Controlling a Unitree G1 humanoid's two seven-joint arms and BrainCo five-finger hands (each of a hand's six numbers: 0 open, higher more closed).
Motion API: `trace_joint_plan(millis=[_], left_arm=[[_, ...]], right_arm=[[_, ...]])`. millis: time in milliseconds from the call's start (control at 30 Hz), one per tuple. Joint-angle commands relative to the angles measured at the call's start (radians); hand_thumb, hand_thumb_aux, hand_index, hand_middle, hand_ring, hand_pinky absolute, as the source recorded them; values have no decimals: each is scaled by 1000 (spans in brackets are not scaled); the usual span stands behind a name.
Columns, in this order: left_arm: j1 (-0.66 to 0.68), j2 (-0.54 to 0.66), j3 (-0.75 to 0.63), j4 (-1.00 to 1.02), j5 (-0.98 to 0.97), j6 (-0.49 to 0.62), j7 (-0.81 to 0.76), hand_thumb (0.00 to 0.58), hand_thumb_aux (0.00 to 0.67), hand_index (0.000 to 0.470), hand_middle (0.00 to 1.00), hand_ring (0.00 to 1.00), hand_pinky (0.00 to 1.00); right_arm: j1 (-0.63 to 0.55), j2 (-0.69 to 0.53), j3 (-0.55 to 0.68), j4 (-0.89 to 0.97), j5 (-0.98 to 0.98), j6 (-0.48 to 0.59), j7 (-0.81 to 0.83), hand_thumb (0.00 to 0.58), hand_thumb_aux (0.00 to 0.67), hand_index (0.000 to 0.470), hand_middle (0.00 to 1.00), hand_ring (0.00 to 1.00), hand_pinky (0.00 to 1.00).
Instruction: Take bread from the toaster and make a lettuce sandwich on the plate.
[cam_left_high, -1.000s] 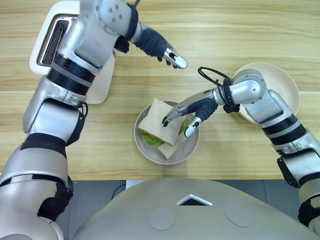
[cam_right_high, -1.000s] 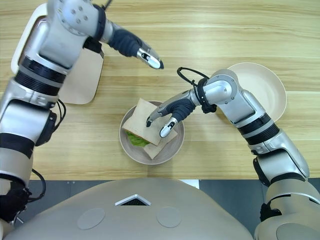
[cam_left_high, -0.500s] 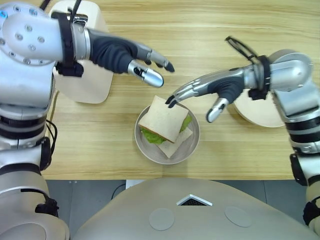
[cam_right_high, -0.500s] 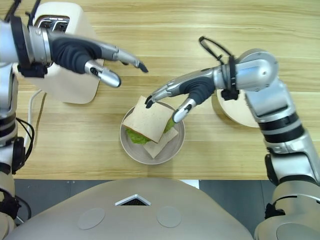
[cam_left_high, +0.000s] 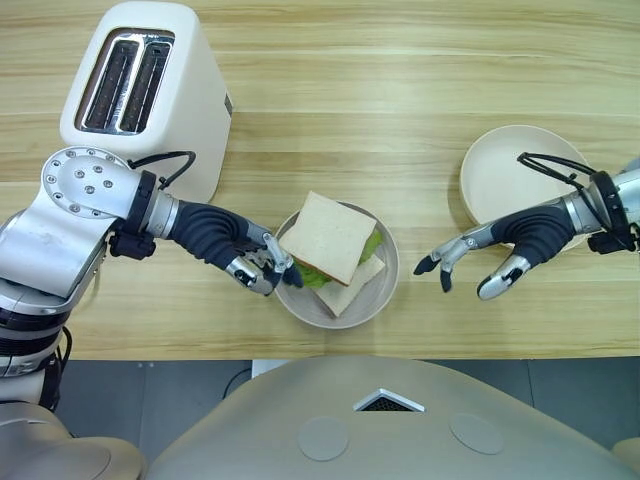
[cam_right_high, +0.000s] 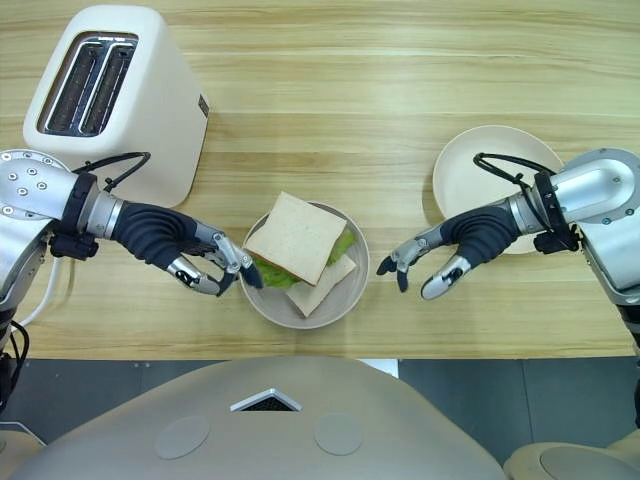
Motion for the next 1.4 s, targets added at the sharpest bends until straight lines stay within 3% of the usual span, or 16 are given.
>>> trace_joint_plan(millis=[33, 167, 300, 433, 633, 800, 967, 1400], left_arm=[[84, 81, -10, 9, -7, -26, -32, 580, 670, 470, 1000, 1000, 1000], [181, 151, -27, 67, 12, -79, -52, 580, 670, 470, 1000, 1000, 1000], [274, 226, -14, 86, 5, -114, -73, 580, 670, 470, 1000, 1000, 1000], [284, 203, -115, 104, 34, -137, -69, 580, 670, 470, 1000, 1000, 1000], [150, 138, -330, 178, 170, -157, -107, 580, 670, 470, 1000, 1000, 1000], [-37, 54, -490, 291, 310, -170, -146, 580, 670, 470, 1000, 1000, 1000], [-184, -16, -623, 375, 405, -180, -181, 580, 670, 470, 1000, 1000, 1000], [-222, -9, -719, 421, 428, -217, -177, 580, 670, 470, 1000, 1000, 1000]], right_arm=[[7, 39, 76, 33, -74, -25, 40, 580, 670, 470, 1000, 1000, 1000], [104, -6, 140, 25, -135, -45, 66, 580, 670, 470, 1000, 1000, 1000], [139, -32, 180, -5, -104, 57, 100, 580, 670, 470, 1000, 1000, 1000], [102, 36, 259, -14, -101, 123, 98, 580, 670, 470, 1000, 1000, 1000], [-37, 153, 374, 12, -128, 242, 101, 580, 670, 470, 1000, 1000, 1000], [-148, 236, 475, 59, -176, 320, 103, 580, 670, 470, 1000, 1000, 1000], [-206, 246, 574, 78, -251, 325, 122, 580, 670, 470, 1000, 1000, 1000], [-245, 153, 685, 83, -356, 262, 166, 580, 670, 470, 980, 980, 980]])
